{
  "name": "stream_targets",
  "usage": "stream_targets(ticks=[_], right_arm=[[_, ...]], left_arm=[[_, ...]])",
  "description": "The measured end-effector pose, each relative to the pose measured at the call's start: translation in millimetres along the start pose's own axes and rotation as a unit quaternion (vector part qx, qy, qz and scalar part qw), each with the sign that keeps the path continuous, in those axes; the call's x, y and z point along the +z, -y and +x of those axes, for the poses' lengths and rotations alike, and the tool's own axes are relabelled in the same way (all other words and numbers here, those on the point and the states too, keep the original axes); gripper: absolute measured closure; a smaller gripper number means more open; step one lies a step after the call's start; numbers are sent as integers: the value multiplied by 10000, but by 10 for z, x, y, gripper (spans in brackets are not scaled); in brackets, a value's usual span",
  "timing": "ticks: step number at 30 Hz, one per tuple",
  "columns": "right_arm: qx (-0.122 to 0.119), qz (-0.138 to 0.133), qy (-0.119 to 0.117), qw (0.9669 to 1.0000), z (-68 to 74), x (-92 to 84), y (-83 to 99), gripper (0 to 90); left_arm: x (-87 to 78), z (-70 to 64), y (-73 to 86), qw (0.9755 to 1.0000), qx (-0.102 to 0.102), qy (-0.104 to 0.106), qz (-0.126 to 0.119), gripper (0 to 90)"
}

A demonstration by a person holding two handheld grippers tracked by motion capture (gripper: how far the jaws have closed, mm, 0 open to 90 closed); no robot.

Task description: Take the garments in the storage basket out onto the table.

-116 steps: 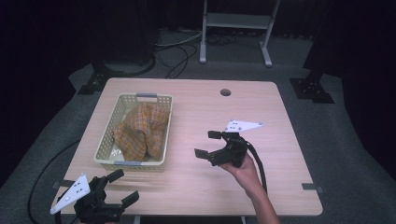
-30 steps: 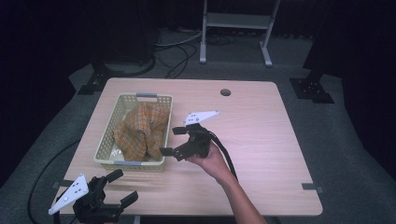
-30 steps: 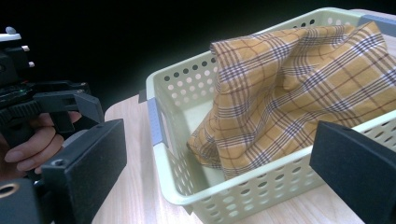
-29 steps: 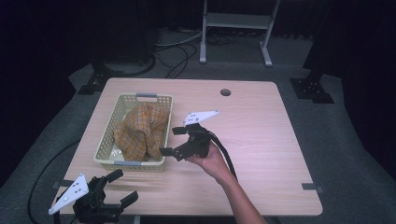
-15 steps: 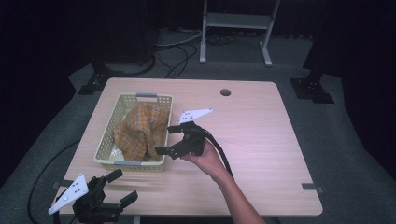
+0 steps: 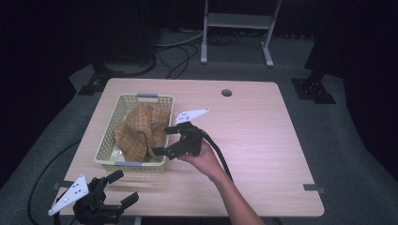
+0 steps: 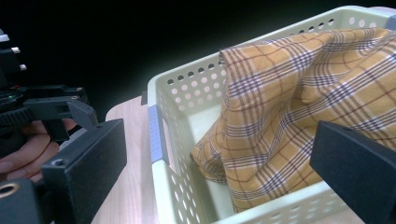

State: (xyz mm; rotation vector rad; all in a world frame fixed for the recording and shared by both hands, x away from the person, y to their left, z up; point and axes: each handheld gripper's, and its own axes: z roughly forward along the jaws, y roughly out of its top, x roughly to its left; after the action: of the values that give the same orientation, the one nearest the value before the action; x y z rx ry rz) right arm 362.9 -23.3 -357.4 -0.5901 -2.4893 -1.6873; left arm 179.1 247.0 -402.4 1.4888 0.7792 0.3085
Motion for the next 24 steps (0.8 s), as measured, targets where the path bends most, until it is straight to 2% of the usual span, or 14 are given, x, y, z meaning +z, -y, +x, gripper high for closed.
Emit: stream_targets(ticks=[24], right_arm=[[-23, 62, -71, 10000, -22, 150, -42, 38]], left_arm=[[-4, -1, -4, 10000, 9, 14, -6, 26]])
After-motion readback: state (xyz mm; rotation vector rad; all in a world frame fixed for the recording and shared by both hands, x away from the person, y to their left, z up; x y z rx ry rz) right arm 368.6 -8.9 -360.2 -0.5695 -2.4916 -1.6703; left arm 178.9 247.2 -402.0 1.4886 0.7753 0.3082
